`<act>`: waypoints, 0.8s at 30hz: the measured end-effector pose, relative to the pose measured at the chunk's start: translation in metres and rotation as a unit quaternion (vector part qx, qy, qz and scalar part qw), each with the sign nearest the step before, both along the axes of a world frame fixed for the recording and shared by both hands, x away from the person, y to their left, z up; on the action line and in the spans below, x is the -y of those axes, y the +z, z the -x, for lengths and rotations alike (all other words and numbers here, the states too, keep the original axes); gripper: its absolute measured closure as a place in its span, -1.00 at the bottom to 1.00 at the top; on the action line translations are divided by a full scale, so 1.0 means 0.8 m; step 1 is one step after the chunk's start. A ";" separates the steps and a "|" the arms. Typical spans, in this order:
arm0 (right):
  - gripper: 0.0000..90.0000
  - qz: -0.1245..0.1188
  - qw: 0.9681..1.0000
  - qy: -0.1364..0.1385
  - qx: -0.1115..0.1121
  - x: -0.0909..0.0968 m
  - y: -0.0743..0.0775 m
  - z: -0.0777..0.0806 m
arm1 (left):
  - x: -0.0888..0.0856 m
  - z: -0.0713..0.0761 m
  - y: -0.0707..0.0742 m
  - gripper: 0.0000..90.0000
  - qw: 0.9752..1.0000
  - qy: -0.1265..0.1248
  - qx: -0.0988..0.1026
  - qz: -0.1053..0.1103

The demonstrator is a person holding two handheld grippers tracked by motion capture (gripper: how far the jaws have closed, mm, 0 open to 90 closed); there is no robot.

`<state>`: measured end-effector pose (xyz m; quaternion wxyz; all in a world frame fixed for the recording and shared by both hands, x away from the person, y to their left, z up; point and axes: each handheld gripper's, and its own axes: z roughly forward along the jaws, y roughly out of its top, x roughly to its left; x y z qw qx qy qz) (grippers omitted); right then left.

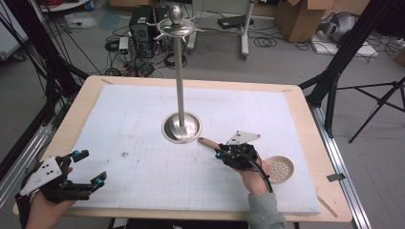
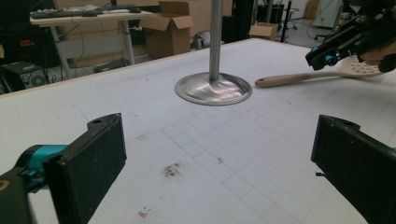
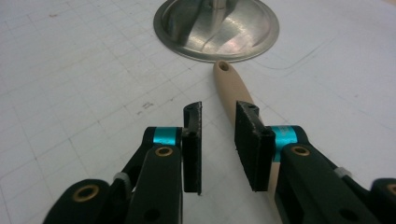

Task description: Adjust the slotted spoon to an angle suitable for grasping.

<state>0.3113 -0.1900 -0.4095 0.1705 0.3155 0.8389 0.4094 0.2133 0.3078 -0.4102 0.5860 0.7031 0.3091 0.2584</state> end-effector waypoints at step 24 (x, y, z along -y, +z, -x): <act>-0.66 0.015 0.997 0.072 -0.014 0.077 0.032 0.007 | 0.020 -0.020 -0.003 -0.92 1.000 -0.029 -0.004 0.001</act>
